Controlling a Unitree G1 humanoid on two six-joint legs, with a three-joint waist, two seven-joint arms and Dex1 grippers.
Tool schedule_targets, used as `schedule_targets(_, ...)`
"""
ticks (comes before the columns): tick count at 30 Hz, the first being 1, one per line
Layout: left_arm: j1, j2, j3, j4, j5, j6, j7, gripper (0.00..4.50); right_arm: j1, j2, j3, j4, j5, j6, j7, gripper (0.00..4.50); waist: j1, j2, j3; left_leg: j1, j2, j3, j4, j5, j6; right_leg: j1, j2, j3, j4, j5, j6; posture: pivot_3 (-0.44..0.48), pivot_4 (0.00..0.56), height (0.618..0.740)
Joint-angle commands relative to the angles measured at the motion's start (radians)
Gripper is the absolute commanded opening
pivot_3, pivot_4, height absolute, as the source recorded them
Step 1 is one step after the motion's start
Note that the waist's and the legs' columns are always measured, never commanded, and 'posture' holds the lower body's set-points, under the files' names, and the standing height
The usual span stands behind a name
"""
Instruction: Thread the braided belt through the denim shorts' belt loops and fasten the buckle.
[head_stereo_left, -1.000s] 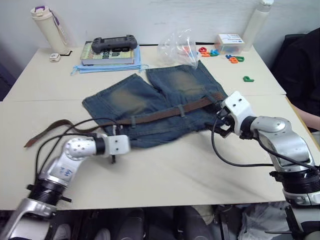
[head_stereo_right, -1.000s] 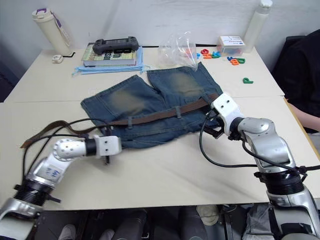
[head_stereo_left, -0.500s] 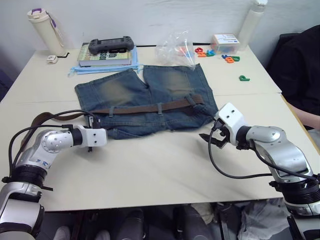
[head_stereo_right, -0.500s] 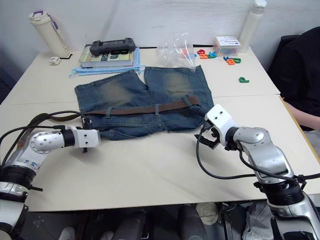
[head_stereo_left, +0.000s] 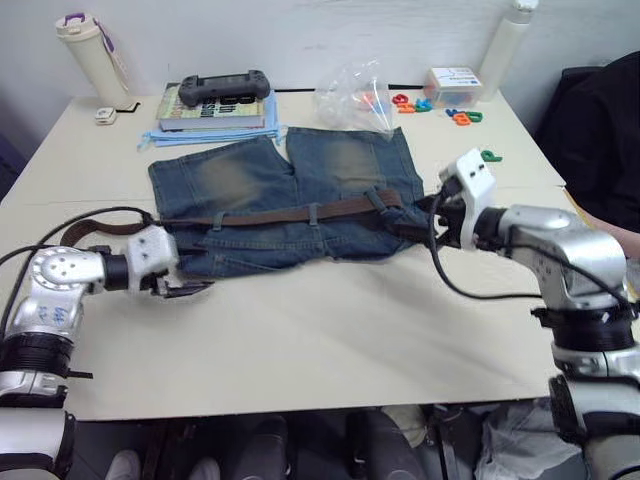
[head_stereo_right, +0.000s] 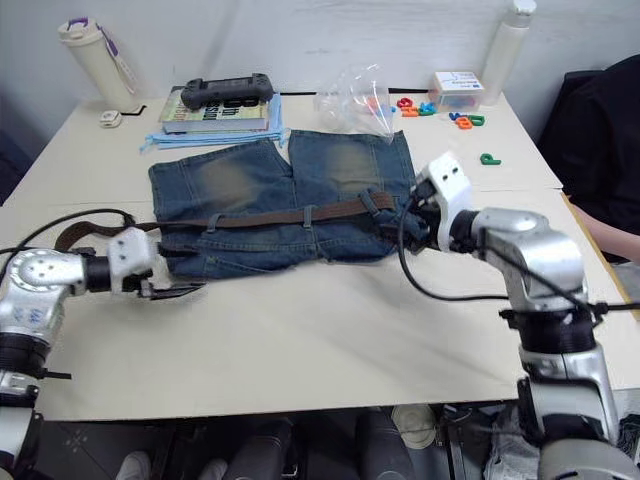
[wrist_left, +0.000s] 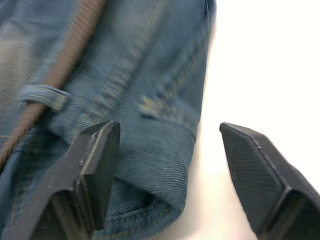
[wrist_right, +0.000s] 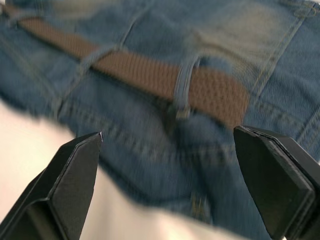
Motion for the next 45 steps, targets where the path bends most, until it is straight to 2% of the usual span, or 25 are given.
schedule_targets(1,-0.148,0.000,0.090,0.102,-0.070,0.193,0.006,3.31,-0.120,0.046,-0.041,0.235,0.012,-0.022,0.010,4.50,-0.001,0.000,0.000,0.000,0.000,0.000,0.001,0.000,0.000,0.000,0.000,-0.001,0.000,0.000,0.000,0.000,0.150,0.667)
schedule_targets(5,-0.302,-0.061,0.089,0.326,-0.002,0.252,0.100,3.31,-0.258,0.111,-0.048,0.541,0.009,-0.091,0.071,4.50,-0.003,0.000,0.000,0.000,-0.002,0.001,0.000,0.000,0.000,0.000,0.000,-0.001,0.004,0.000,0.000,0.000,0.150,0.667)
schedule_targets(8,-0.369,-0.111,0.065,0.418,0.041,0.292,0.094,3.31,-0.321,0.136,-0.013,0.725,-0.040,-0.166,0.124,4.50,-0.004,0.000,0.000,-0.003,-0.003,0.005,0.002,0.002,-0.003,-0.007,-0.002,-0.001,0.010,0.000,0.000,0.000,0.150,0.667)
schedule_targets(11,-0.417,-0.146,0.062,0.517,0.082,0.308,0.121,3.31,-0.368,0.158,-0.007,0.853,-0.065,-0.209,0.182,4.50,-0.012,-0.001,-0.001,-0.017,-0.002,0.008,0.011,0.002,-0.003,-0.018,-0.004,-0.004,0.015,0.000,0.001,0.000,0.150,0.667)
schedule_targets(14,-0.448,-0.177,0.054,0.599,0.126,0.308,0.164,3.31,-0.401,0.177,-0.010,0.940,-0.081,-0.238,0.225,4.50,-0.023,-0.003,-0.001,-0.028,-0.005,0.014,0.017,0.001,-0.003,-0.033,-0.013,-0.012,0.025,0.001,0.001,0.000,0.150,0.667)
schedule_targets(22,-0.456,-0.255,0.018,0.674,0.220,0.290,0.130,3.31,-0.428,0.213,-0.018,1.047,-0.122,-0.283,0.271,4.50,-0.028,-0.003,-0.002,-0.028,-0.006,0.015,0.022,0.000,-0.001,-0.033,-0.020,-0.019,0.028,0.001,0.001,0.000,0.150,0.667)
schedule_targets(26,-0.454,-0.282,0.016,0.676,0.246,0.261,0.112,3.37,-0.434,0.217,-0.031,1.061,-0.139,-0.299,0.278,3.28,-0.025,-0.003,-0.002,-0.028,-0.007,0.015,0.023,0.000,-0.001,-0.032,-0.021,-0.020,0.028,0.001,0.001,0.000,0.150,0.667)
schedule_targets(27,-0.453,-0.286,0.017,0.675,0.249,0.256,0.107,3.37,-0.436,0.218,-0.035,1.062,-0.141,-0.305,0.277,2.65,-0.024,-0.003,-0.002,-0.028,-0.008,0.015,0.024,0.000,-0.001,-0.032,-0.022,-0.020,0.028,0.001,0.001,0.000,0.150,0.667)
schedule_targets(28,-0.452,-0.289,0.018,0.673,0.252,0.247,0.103,3.11,-0.437,0.219,-0.040,1.062,-0.142,-0.310,0.277,2.37,-0.023,-0.003,-0.002,-0.028,-0.008,0.015,0.024,0.000,-0.001,-0.032,-0.023,-0.020,0.028,0.001,0.001,0.000,0.150,0.667)
schedule_targets(30,-0.452,-0.293,0.025,0.671,0.254,0.230,0.092,2.65,-0.434,0.220,-0.042,1.058,-0.151,-0.322,0.280,1.58,-0.022,-0.003,-0.002,-0.028,-0.008,0.015,0.024,0.000,-0.001,-0.033,-0.023,-0.020,0.028,0.001,0.001,0.000,0.150,0.667)
schedule_targets(32,-0.456,-0.293,0.036,0.671,0.254,0.220,0.102,1.84,-0.432,0.221,-0.049,1.056,-0.157,-0.332,0.273,0.64,-0.018,-0.003,-0.002,-0.028,-0.009,0.015,0.024,0.000,-0.001,-0.033,-0.024,-0.021,0.029,0.001,0.001,0.000,0.150,0.667)
schedule_targets(33,-0.456,-0.292,0.038,0.669,0.256,0.203,0.105,1.52,-0.431,0.220,-0.054,1.053,-0.159,-0.342,0.265,0.35,-0.017,-0.003,-0.002,-0.028,-0.009,0.015,0.024,0.000,-0.001,-0.033,-0.024,-0.021,0.029,0.001,0.001,0.000,0.150,0.667)
schedule_targets(36,-0.461,-0.284,0.058,0.654,0.248,0.163,0.112,0.40,-0.432,0.214,-0.078,1.020,-0.148,-0.365,0.250,0.26,-0.016,-0.003,-0.002,-0.028,-0.009,0.016,0.025,-0.001,0.000,-0.033,-0.026,-0.024,0.029,0.001,0.001,0.000,0.150,0.667)
schedule_targets(37,-0.454,-0.279,0.061,0.630,0.247,0.126,0.114,0.18,-0.425,0.205,-0.083,0.986,-0.143,-0.370,0.251,0.26,-0.015,-0.003,-0.002,-0.028,-0.009,0.016,0.025,-0.001,0.000,-0.033,-0.026,-0.025,0.029,0.001,0.001,0.000,0.150,0.667)
schedule_targets(39,-0.444,-0.275,0.062,0.603,0.248,0.078,0.113,0.17,-0.414,0.197,-0.089,0.944,-0.141,-0.374,0.251,0.26,-0.015,-0.003,-0.002,-0.033,-0.009,0.015,0.027,0.000,0.000,-0.037,-0.028,-0.028,0.030,0.001,0.001,0.000,0.150,0.667)
schedule_targets(40,-0.423,-0.273,0.084,0.555,0.220,0.060,0.101,0.17,-0.375,0.182,-0.089,0.847,-0.131,-0.364,0.264,0.26,-0.015,-0.003,-0.002,-0.033,-0.009,0.016,0.028,-0.001,0.000,-0.038,-0.028,-0.029,0.030,0.001,0.001,0.000,0.150,0.667)
schedule_targets(45,-0.208,-0.277,0.191,0.183,0.095,-0.033,0.103,0.17,-0.049,0.087,-0.087,0.189,-0.051,-0.304,0.317,0.26,-0.002,-0.003,-0.002,-0.044,-0.009,0.015,0.032,-0.001,0.000,-0.046,-0.033,-0.038,0.032,0.001,0.000,0.000,0.150,0.667)
